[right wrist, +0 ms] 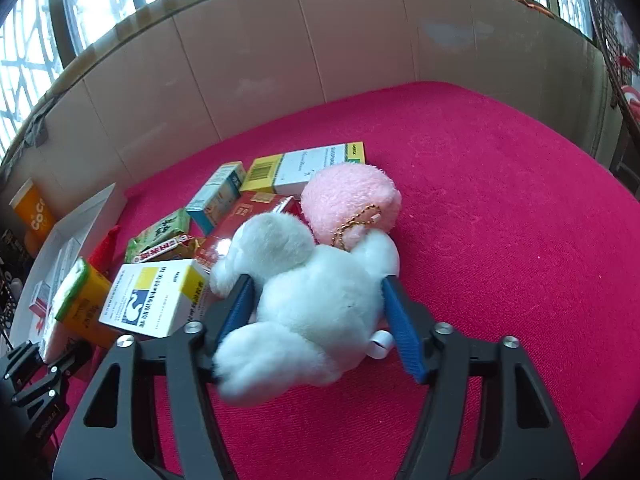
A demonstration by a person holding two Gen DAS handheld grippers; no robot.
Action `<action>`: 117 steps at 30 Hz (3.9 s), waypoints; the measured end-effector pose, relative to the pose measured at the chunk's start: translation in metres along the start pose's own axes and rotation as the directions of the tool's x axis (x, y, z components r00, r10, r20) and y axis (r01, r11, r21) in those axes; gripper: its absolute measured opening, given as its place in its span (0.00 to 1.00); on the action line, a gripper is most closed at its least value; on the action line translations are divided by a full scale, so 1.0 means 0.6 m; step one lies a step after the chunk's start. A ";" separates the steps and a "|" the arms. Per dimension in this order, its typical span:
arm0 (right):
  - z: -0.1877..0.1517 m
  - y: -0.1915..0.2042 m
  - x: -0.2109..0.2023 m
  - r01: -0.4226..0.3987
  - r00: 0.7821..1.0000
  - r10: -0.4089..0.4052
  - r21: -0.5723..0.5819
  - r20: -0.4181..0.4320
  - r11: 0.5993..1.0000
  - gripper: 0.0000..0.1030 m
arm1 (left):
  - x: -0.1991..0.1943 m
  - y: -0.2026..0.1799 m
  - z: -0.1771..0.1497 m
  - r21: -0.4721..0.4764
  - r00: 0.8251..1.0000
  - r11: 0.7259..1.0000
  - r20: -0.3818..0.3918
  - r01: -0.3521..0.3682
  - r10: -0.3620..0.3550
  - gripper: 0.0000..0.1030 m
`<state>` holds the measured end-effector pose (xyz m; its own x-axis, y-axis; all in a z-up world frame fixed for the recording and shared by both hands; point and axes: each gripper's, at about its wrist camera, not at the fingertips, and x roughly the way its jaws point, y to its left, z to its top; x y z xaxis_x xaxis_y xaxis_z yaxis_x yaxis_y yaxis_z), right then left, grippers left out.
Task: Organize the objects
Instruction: 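Close left gripper on pale striped box while right gripper grasps white plush bunny, then lift and carry the striped box and bunny over the white tray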
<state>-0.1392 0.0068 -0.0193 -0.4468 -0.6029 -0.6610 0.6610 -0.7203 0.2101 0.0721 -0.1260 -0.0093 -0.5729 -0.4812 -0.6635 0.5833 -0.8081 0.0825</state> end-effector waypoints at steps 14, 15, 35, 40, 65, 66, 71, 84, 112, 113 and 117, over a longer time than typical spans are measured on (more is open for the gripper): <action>-0.005 -0.013 -0.018 -0.082 0.995 0.080 0.035 0.053 0.996 0.41 | -0.035 0.000 -0.001 -0.005 0.992 0.999 0.118 -0.051 0.051 0.25; -0.006 -0.013 -0.019 -0.085 0.995 0.083 0.036 0.055 0.996 0.40 | -0.038 0.000 0.000 -0.004 0.991 0.999 0.126 -0.053 0.053 0.25; -0.025 0.006 -0.121 -0.157 0.967 0.154 -0.002 0.201 0.988 0.32 | -0.070 0.010 -0.012 -0.059 0.972 0.995 0.216 -0.076 0.087 0.25; -0.019 0.027 -0.149 -0.175 0.958 0.179 -0.037 0.225 0.984 0.32 | -0.083 0.008 -0.015 -0.059 0.963 0.995 0.251 -0.084 0.097 0.25; 0.007 0.182 -0.187 -0.247 0.933 0.290 -0.207 0.212 0.947 0.32 | -0.146 0.102 -0.017 -0.200 0.941 0.970 0.279 -0.138 0.191 0.25; 0.008 0.190 -0.186 -0.253 0.932 0.297 -0.214 0.207 0.944 0.32 | -0.149 0.109 -0.017 -0.206 0.939 0.968 0.280 -0.144 0.200 0.25; 0.011 0.231 -0.177 -0.272 0.930 0.321 -0.251 0.181 0.929 0.32 | -0.155 0.137 -0.016 -0.232 0.934 0.959 0.275 -0.165 0.228 0.25; 0.015 0.305 -0.142 -0.309 0.930 0.354 -0.300 0.104 0.902 0.32 | -0.152 0.191 -0.022 -0.247 0.934 0.947 0.240 -0.206 0.266 0.25; 0.041 0.523 0.001 -0.335 0.938 0.341 -0.400 -0.058 0.853 0.33 | -0.060 0.405 0.062 -0.383 0.966 0.898 0.047 -0.218 0.255 0.25; 0.043 0.530 0.010 -0.333 0.940 0.336 -0.398 -0.063 0.855 0.33 | -0.055 0.409 0.064 -0.387 0.967 0.897 0.040 -0.216 0.250 0.26; 0.054 0.551 0.049 -0.342 0.939 0.332 -0.359 -0.090 0.869 0.34 | -0.040 0.421 0.068 -0.414 0.974 0.890 0.029 -0.192 0.223 0.27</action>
<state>0.0465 -0.2601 0.0541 -0.1458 -0.7744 -0.6157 0.9432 -0.2965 0.1495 0.2098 -0.3324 0.0575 -0.4445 -0.6590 -0.6068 0.8671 -0.4865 -0.1069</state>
